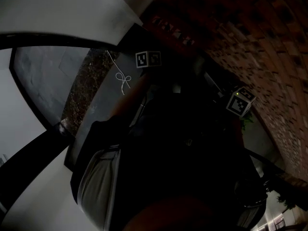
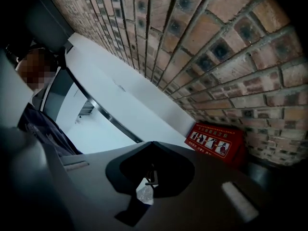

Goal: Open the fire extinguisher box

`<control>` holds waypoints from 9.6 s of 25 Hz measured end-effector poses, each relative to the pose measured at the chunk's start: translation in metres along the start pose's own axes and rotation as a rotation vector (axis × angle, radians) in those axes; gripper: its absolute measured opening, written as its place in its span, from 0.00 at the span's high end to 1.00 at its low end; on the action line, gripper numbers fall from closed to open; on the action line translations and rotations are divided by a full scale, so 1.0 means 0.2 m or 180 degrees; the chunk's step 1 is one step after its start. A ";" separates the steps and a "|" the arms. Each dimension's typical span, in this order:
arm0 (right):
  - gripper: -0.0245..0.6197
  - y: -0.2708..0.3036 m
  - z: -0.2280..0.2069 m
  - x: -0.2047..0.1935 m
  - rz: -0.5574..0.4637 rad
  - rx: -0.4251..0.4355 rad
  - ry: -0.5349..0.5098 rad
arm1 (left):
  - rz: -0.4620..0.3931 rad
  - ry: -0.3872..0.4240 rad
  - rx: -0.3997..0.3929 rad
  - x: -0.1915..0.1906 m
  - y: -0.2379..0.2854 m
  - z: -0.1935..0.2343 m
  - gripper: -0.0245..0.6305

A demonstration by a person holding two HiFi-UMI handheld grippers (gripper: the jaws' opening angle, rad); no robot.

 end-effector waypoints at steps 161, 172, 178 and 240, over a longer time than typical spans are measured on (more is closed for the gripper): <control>0.96 0.45 0.06 0.11 0.1390 0.1675 -0.1245 | -0.1491 0.2127 0.1328 0.23 -0.82 -0.69 0.96; 0.96 0.71 0.42 -0.19 0.1925 0.1850 -0.1548 | -0.2195 0.2016 0.1693 0.04 -1.43 -0.44 0.96; 0.96 0.94 0.77 -0.44 0.2144 0.1920 -0.1621 | -0.2526 0.1834 0.1792 -0.10 -1.86 -0.18 0.96; 0.97 2.79 2.11 -1.64 0.3416 0.3280 -0.2501 | -0.3571 0.0778 0.2985 -0.45 -3.83 0.77 0.96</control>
Point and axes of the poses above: the fingertips, and each gripper's own axes: y forward along the fingers, z to its left, x out of its top, the point moved 4 cm from there along -y, backward along the fingers, and after that the axes turned 1 degree about -x, right-handed, at the moved point
